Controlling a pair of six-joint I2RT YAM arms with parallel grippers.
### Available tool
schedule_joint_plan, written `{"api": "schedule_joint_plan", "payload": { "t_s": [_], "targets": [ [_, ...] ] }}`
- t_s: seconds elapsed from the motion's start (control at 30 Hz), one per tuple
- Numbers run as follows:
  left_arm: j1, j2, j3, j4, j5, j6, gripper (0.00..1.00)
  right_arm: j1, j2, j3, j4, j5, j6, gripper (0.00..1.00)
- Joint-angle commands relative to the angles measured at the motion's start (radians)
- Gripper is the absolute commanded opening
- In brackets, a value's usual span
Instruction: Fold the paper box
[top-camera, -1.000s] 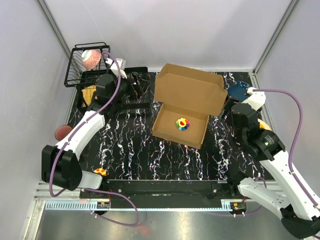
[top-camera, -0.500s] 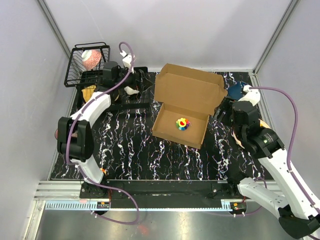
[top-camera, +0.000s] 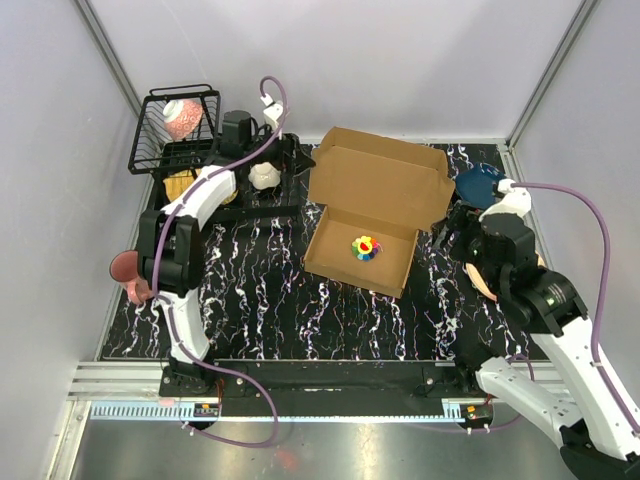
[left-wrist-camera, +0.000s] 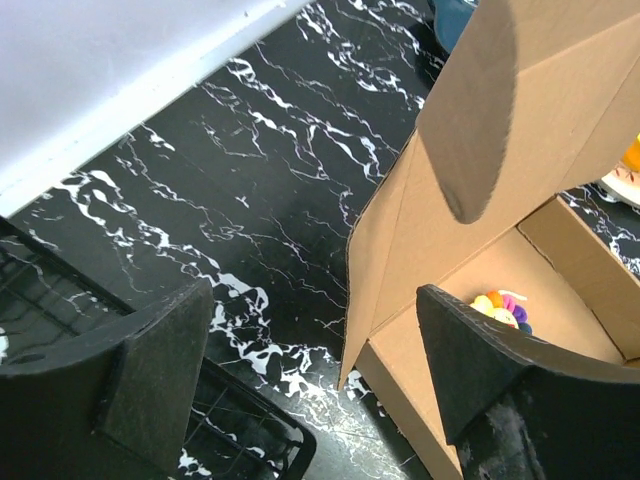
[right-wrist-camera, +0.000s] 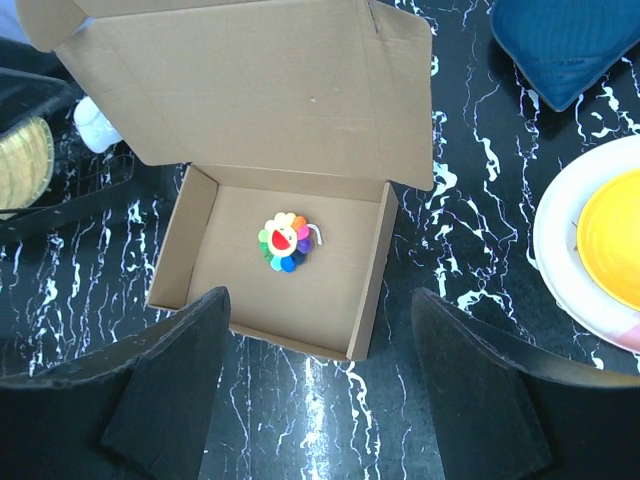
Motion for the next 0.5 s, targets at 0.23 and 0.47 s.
{"api": "schedule_joint_plan", "payload": {
  "t_s": [0.23, 0.47],
  "targets": [
    [-0.048, 0.101, 0.092, 0.084, 0.092, -0.004, 0.79, -0.004, -0.018, 0.007, -0.01, -0.037, 0.026, 0.79],
    [-0.051, 0.104, 0.114, 0.088, 0.098, -0.005, 0.66, -0.004, -0.016, -0.027, 0.002, -0.036, 0.034, 0.79]
  ]
}}
